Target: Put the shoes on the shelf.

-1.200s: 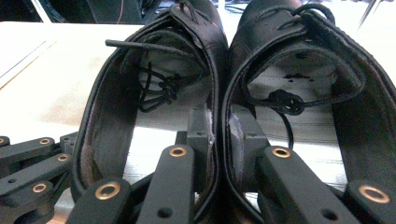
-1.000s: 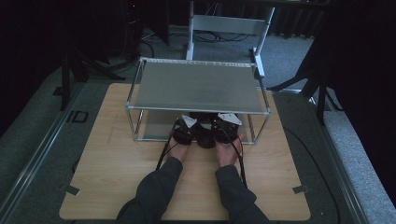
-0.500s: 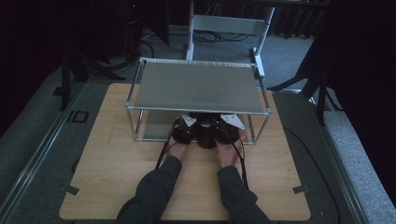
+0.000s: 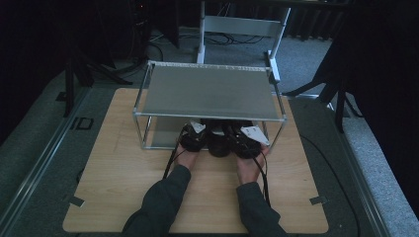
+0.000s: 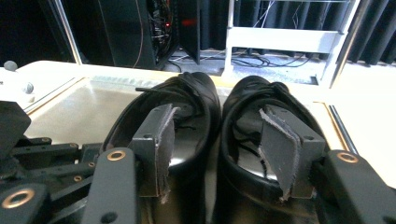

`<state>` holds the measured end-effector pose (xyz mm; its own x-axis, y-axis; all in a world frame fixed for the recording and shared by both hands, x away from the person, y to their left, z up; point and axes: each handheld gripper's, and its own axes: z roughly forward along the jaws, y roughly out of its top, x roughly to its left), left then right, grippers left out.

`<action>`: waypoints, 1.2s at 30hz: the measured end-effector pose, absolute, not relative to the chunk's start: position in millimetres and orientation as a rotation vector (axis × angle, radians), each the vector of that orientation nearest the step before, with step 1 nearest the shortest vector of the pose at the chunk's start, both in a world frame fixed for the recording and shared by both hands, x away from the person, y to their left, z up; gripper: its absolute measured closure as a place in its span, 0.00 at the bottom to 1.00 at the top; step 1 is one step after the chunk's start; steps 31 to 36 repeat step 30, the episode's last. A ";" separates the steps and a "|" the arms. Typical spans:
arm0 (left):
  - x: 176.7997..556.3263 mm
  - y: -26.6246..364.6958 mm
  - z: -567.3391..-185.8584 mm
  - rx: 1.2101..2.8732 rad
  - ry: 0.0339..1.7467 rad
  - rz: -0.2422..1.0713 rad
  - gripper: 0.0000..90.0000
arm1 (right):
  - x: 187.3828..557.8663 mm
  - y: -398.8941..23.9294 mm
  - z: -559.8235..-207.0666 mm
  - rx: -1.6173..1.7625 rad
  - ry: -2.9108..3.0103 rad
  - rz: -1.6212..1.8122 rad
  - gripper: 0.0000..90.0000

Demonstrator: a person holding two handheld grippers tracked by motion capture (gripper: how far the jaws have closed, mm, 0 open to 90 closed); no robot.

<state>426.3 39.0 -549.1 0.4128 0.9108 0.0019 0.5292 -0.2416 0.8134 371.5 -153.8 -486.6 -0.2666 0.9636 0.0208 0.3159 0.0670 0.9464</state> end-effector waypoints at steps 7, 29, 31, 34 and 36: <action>419.9 45.1 -547.2 1.890 1.238 0.622 0.76 | 359.4 -181.8 -483.1 1.312 1.679 1.178 0.48; 377.0 82.9 -545.5 1.917 1.201 0.578 0.66 | 348.5 -256.6 -523.9 1.523 1.856 0.966 0.46; 374.1 85.1 -545.5 1.924 1.193 0.580 0.65 | 349.6 -257.7 -524.3 1.526 1.866 0.962 0.45; 374.1 85.1 -545.5 1.924 1.193 0.580 0.65 | 349.6 -257.7 -524.3 1.526 1.866 0.962 0.45; 374.1 85.1 -545.5 1.924 1.193 0.580 0.65 | 349.6 -257.7 -524.3 1.526 1.866 0.962 0.45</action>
